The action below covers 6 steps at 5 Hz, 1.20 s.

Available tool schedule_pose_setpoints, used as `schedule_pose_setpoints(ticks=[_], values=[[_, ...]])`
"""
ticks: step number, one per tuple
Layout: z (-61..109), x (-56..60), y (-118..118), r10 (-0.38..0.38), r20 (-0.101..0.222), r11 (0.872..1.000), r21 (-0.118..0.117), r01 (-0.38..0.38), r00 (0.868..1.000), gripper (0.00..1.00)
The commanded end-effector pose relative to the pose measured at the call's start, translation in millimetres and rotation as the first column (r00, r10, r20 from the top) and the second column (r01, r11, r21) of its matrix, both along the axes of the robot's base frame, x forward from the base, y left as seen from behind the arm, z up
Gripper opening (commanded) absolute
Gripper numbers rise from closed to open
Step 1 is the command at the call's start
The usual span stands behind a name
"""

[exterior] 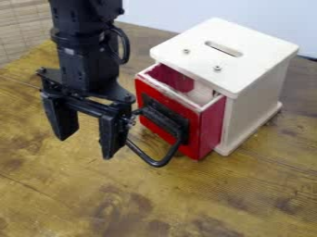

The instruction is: Close the drawer

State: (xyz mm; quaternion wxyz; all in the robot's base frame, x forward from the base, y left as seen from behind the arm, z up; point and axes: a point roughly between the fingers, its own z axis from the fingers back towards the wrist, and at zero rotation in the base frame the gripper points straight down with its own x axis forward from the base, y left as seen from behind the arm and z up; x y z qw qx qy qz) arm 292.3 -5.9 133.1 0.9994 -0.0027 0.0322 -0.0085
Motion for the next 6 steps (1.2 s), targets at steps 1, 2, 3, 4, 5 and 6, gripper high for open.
schedule_pose_setpoints(ticks=[1, 2, 3, 4, 5, 6], values=[[-3.3, 0.1, -0.3, 0.002, -0.009, 1.0, -0.001, -0.002, 1.0, 1.0], [-11.9, 10.1, -3.5, 0.003, -0.001, 1.0, -0.002, -0.003, 1.0, 1.0], [-18.7, 17.7, -6.6, 0.004, 0.007, 1.0, -0.006, -0.003, 1.0, 1.0], [-23.8, 25.3, -9.4, 0.004, 0.012, 1.0, -0.01, -0.004, 1.0, 1.0], [-27.2, 27.6, -10.5, 0.003, 0.007, 1.0, -0.011, -0.003, 1.0, 1.0], [-30.9, 28.5, -11.2, 0.004, -0.002, 1.0, -0.011, -0.004, 1.0, 1.0]])
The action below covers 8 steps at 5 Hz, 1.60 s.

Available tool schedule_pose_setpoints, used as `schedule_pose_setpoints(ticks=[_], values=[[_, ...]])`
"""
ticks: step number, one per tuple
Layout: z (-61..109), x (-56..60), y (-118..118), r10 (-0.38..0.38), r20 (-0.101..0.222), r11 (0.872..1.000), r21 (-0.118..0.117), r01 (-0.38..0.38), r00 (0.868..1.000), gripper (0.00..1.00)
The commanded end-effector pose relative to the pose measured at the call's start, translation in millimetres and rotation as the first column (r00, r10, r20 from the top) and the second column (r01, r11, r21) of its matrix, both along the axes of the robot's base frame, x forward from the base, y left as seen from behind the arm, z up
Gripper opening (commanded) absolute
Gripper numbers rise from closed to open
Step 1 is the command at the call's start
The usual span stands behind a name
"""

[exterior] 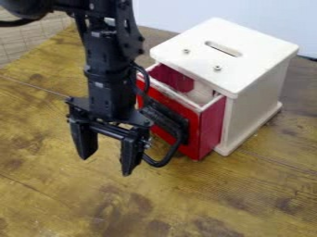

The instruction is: Close the drawer

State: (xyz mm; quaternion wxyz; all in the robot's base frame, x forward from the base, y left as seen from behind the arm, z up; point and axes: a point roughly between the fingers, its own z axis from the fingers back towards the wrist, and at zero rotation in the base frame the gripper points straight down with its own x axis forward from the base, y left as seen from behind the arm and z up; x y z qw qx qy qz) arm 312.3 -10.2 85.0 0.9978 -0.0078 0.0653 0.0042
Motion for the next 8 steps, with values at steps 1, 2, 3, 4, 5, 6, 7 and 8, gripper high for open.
schedule_pose_setpoints(ticks=[1, 2, 3, 4, 5, 6, 7, 8], values=[[13.6, 9.5, -7.6, -0.021, 0.057, 1.0, -0.002, 0.021, 0.998, 1.0], [10.1, 11.4, -8.5, -0.022, 0.05, 1.0, -0.003, 0.022, 0.999, 1.0], [7.0, 15.2, -10.2, -0.023, 0.048, 1.0, -0.006, 0.023, 0.999, 1.0], [3.6, 17.9, -11.5, -0.024, 0.043, 1.0, -0.008, 0.024, 0.999, 1.0], [0.2, 21.0, -12.8, -0.025, 0.039, 1.0, -0.011, 0.025, 0.999, 1.0], [-3.3, 24.2, -14.0, -0.025, 0.036, 1.0, -0.013, 0.026, 0.999, 1.0], [-6.7, 27.3, -15.2, -0.026, 0.031, 1.0, -0.016, 0.027, 0.999, 1.0], [-8.7, 39.0, -18.8, -0.025, 0.038, 0.999, -0.02, 0.026, 0.999, 1.0]])
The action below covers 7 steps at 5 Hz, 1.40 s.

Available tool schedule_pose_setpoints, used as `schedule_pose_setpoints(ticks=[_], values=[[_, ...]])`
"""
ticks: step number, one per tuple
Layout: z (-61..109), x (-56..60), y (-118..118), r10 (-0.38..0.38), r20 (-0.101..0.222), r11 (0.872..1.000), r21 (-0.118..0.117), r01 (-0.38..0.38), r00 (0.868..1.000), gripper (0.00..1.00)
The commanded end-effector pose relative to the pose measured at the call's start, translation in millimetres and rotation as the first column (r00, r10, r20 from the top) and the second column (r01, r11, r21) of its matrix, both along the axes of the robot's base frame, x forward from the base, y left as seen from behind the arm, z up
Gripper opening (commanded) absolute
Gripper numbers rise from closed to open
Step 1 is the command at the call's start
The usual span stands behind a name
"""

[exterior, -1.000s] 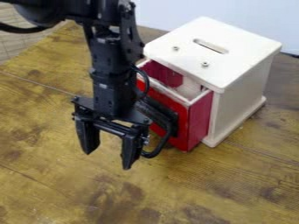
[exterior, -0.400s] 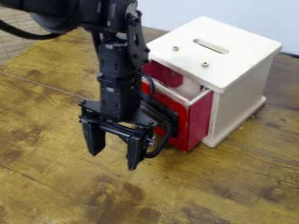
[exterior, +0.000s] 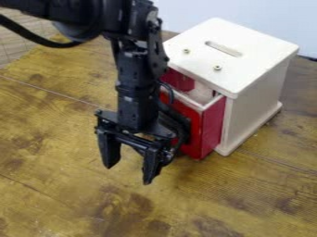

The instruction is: Close the drawer

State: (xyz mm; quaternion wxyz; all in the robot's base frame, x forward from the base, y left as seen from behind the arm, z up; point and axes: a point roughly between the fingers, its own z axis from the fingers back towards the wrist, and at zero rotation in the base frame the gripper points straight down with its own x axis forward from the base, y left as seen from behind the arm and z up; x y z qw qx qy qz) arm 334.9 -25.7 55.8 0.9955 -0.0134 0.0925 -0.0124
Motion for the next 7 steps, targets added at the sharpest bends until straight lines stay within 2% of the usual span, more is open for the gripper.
schedule_pose_setpoints(ticks=[1, 2, 3, 6, 7], values=[[18.7, 27.9, -7.1, 0.012, 0.101, 1.0, -0.013, -0.011, 0.995, 1.0], [19.5, 41.5, -11.4, 0.017, 0.122, 1.0, -0.019, -0.014, 0.992, 1.0], [18.8, 46.7, -14.2, 0.019, 0.135, 1.0, -0.024, -0.016, 0.991, 1.0], [15.1, 42.7, -19.3, 0.032, 0.164, 0.999, -0.035, -0.026, 0.986, 1.0], [19.4, 41.2, -15.4, 0.034, 0.163, 0.999, -0.03, -0.029, 0.986, 1.0]])
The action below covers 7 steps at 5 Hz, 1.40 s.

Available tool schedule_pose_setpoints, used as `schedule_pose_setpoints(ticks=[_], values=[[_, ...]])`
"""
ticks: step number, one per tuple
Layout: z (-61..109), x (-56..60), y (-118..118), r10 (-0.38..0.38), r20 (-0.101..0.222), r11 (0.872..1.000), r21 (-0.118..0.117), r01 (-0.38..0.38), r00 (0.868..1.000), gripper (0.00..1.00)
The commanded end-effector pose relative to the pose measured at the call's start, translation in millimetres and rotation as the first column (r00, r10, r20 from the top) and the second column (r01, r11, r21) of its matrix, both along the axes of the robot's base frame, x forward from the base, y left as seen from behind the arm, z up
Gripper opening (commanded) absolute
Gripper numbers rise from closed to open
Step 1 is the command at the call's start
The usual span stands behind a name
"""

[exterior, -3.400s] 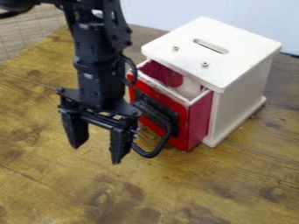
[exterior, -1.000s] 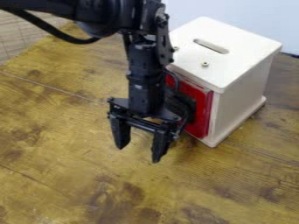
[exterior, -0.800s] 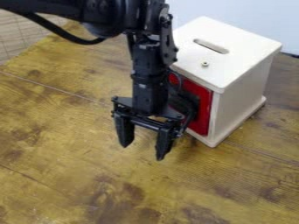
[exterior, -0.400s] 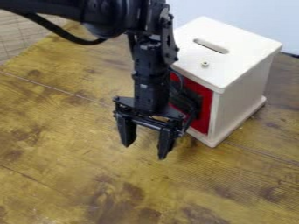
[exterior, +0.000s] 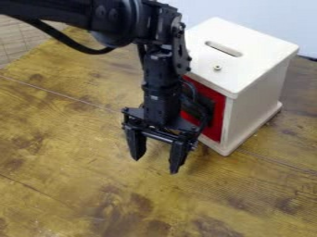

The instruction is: Close the drawer

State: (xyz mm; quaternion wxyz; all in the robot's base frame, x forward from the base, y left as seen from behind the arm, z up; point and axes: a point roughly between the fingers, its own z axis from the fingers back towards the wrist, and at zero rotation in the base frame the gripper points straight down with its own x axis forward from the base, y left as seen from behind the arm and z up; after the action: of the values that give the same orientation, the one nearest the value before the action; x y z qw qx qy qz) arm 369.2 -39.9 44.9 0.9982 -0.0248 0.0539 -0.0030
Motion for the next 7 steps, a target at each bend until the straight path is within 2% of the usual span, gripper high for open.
schedule_pose_setpoints(ticks=[1, 3, 5, 7], values=[[34.8, 5.3, 2.6, 0.012, 0.086, 1.0, -0.001, -0.012, 0.996, 1.0], [44.5, 1.8, 9.6, 0.014, 0.085, 1.0, 0.009, -0.014, 0.996, 1.0], [60.9, -4.7, 15.4, 0.015, 0.098, 1.0, 0.02, -0.017, 0.995, 1.0], [65.5, -0.7, 20.7, 0.025, 0.11, 0.999, 0.028, -0.029, 0.994, 1.0]])
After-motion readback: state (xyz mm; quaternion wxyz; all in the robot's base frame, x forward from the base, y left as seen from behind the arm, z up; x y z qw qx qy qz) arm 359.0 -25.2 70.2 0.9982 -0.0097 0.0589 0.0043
